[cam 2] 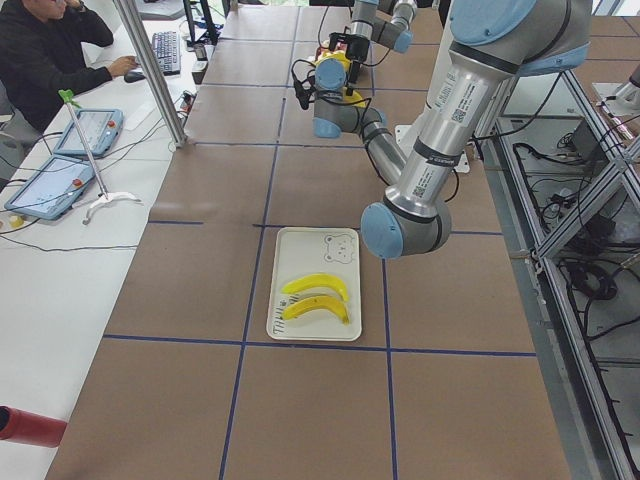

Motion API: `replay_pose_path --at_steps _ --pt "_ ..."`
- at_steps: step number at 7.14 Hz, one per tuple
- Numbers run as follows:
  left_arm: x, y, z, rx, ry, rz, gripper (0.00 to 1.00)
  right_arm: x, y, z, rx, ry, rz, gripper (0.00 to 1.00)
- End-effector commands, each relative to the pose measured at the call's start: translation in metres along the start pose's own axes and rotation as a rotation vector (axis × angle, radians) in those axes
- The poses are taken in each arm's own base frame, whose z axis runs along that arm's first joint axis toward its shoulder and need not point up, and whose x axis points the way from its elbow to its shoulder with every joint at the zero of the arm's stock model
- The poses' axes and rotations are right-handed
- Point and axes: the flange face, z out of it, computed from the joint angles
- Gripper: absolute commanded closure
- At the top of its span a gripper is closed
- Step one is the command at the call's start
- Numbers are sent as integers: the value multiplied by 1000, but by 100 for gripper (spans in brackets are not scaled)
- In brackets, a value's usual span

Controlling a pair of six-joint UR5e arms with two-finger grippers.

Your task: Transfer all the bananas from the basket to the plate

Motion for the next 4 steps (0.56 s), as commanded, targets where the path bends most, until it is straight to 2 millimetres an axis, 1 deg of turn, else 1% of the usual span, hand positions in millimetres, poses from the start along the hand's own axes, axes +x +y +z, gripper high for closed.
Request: replay_pose_path --at_steps 1,2,3,4 --pt "-1 11 9 -22 -3 5 1 -1 0 0 0 -4 0 100" --pt "-1 12 11 -24 -2 6 21 -3 1 -3 -1 -9 -1 100" --pt "-2 12 10 -25 -4 8 79 -3 1 -3 -4 -11 -2 100" --pt "-2 11 10 -23 -4 65 97 -4 1 -4 -6 -12 -3 99"
